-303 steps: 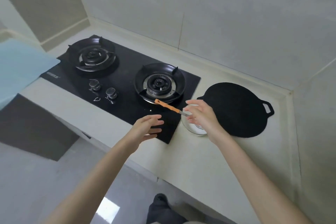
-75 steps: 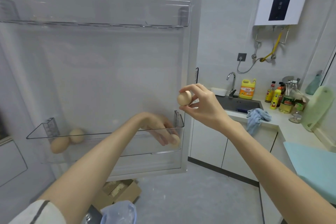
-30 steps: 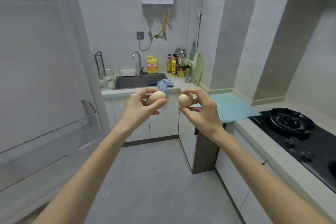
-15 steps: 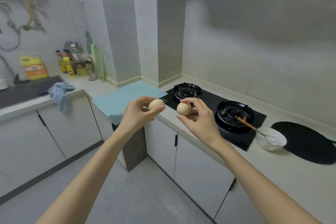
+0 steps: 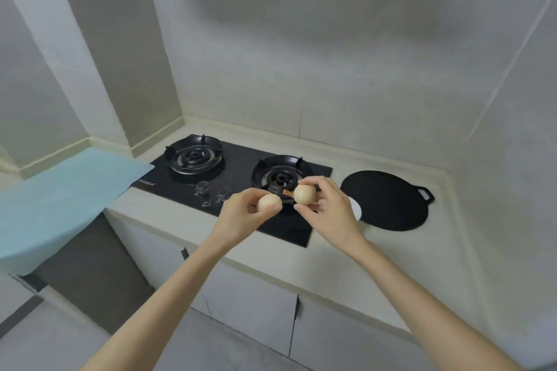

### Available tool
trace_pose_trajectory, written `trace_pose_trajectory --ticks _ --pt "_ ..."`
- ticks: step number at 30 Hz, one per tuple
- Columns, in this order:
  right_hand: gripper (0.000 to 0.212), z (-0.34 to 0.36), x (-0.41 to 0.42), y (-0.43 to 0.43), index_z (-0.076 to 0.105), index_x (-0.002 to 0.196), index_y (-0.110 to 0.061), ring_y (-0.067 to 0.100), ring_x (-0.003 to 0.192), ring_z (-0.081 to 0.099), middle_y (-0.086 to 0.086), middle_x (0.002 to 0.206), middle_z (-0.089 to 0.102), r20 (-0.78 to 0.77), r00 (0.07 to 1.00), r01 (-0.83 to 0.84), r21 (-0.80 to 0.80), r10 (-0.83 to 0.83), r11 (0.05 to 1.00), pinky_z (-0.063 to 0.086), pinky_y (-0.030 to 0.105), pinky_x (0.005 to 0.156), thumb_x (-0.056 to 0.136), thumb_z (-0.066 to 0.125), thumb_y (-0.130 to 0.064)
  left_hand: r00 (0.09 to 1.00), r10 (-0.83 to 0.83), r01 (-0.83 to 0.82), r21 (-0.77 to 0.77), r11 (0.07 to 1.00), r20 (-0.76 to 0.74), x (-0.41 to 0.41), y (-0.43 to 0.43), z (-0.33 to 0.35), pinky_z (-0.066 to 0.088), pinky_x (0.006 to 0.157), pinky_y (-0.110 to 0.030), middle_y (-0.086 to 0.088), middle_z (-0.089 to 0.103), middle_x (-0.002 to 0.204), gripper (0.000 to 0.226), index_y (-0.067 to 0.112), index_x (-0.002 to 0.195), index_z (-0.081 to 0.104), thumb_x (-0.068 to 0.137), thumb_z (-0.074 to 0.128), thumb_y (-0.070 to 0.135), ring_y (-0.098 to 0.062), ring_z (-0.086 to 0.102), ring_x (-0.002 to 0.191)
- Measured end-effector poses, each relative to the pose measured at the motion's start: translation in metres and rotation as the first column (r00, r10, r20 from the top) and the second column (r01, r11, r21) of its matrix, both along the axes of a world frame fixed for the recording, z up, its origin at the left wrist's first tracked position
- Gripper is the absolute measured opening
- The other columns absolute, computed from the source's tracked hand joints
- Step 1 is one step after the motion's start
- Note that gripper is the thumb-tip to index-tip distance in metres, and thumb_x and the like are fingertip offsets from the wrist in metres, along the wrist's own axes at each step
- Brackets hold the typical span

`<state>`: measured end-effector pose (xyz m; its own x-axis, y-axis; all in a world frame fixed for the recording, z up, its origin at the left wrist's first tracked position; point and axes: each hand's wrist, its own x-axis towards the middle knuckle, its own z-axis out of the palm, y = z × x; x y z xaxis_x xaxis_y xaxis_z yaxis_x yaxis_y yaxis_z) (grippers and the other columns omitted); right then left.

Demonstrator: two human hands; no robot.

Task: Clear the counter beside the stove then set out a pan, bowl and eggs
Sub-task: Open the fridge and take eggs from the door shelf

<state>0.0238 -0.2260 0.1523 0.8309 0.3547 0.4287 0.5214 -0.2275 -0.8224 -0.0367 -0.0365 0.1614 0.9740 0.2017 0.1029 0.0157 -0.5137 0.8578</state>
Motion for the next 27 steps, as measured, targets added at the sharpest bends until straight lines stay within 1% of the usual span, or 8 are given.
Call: trace_pose_trajectory --ticks 2,7,11,15,17,21,24,27 --pt "0.039 -0.011 0.017 -0.021 0.061 0.108 -0.021 0.002 0.093 0.059 -0.007 0.109 0.057 -0.022 0.998 0.057 -0.028 -0.057 0.998 0.052 0.012 0.072 0.076 0.076 -0.005 0.998 -0.049 0.049 -0.003 0.999 -0.031 0.026 -0.02 -0.015 0.057 0.08 -0.031 0.014 0.07 0.091 0.025 0.029 0.1 0.069 0.079 0.072 0.042 -0.006 0.067 0.083" --pt "0.036 -0.042 0.043 -0.068 0.061 0.103 -0.021 0.004 0.088 0.058 -0.014 0.106 0.055 -0.075 0.978 0.192 -0.057 -0.196 0.98 0.049 0.011 0.068 0.075 0.075 -0.003 0.976 -0.195 0.197 0.011 0.98 -0.095 0.077 -0.069 -0.047 0.047 0.066 -0.011 0.018 0.066 0.089 0.025 0.025 0.101 0.066 0.08 0.074 0.036 -0.004 0.064 0.081" --pt "0.038 -0.066 0.056 -0.096 0.06 0.102 -0.026 0.009 0.09 0.062 -0.012 0.108 0.055 -0.125 0.942 0.302 -0.089 -0.312 0.949 0.055 0.02 0.073 0.074 0.073 -0.004 0.94 -0.3 0.302 -0.011 0.953 -0.161 0.111 -0.096 -0.077 0.053 0.068 -0.024 0.012 0.068 0.091 0.031 0.023 0.1 0.066 0.076 0.077 0.038 -0.012 0.064 0.075" --pt "0.038 -0.081 0.066 -0.12 0.06 0.103 -0.025 0.004 0.087 0.059 -0.013 0.108 0.055 -0.162 0.888 0.409 -0.15 -0.431 0.9 0.05 0.012 0.071 0.073 0.072 -0.004 0.892 -0.402 0.406 -0.025 0.914 -0.207 0.143 -0.122 -0.1 0.051 0.075 -0.019 0.017 0.064 0.092 0.026 0.027 0.097 0.064 0.076 0.078 0.033 -0.008 0.063 0.08" --pt "0.037 -0.087 0.07 -0.132 0.059 0.102 -0.027 0.004 0.085 0.06 -0.014 0.107 0.054 -0.183 0.853 0.459 -0.182 -0.488 0.87 0.05 0.013 0.07 0.073 0.07 -0.005 0.86 -0.462 0.463 -0.05 0.885 -0.219 0.157 -0.134 -0.108 0.05 0.075 -0.017 0.015 0.063 0.093 0.026 0.023 0.099 0.063 0.077 0.077 0.026 -0.011 0.063 0.085" --pt "0.039 -0.1 0.077 -0.16 0.058 0.101 -0.031 0.005 0.085 0.06 -0.013 0.107 0.054 -0.202 0.772 0.551 -0.26 -0.603 0.793 0.053 0.018 0.072 0.074 0.07 -0.006 0.785 -0.578 0.587 -0.032 0.809 -0.223 0.185 -0.162 -0.121 0.052 0.08 -0.03 0.007 0.065 0.094 0.028 0.021 0.096 0.061 0.075 0.079 0.019 -0.016 0.062 0.086" --pt "0.037 -0.112 0.084 -0.185 0.058 0.1 -0.031 0.005 0.089 0.059 -0.016 0.106 0.053 -0.2 0.722 0.592 -0.316 -0.662 0.742 0.055 0.023 0.074 0.075 0.071 -0.007 0.736 -0.629 0.642 -0.037 0.766 -0.25 0.204 -0.188 -0.131 0.05 0.074 -0.027 0.001 0.065 0.097 0.029 0.022 0.095 0.062 0.073 0.081 0.022 -0.018 0.062 0.081" --pt "0.038 -0.122 0.091 -0.205 0.058 0.098 -0.032 0.004 0.091 0.058 -0.018 0.103 0.052 -0.198 0.691 0.608 -0.363 -0.696 0.706 0.055 0.025 0.074 0.074 0.07 -0.005 0.727 -0.634 0.655 -0.01 0.755 -0.264 0.219 -0.211 -0.141 0.043 0.07 -0.017 -0.001 0.06 0.102 0.032 0.019 0.1 0.065 0.073 0.081 0.025 -0.014 0.058 0.079"
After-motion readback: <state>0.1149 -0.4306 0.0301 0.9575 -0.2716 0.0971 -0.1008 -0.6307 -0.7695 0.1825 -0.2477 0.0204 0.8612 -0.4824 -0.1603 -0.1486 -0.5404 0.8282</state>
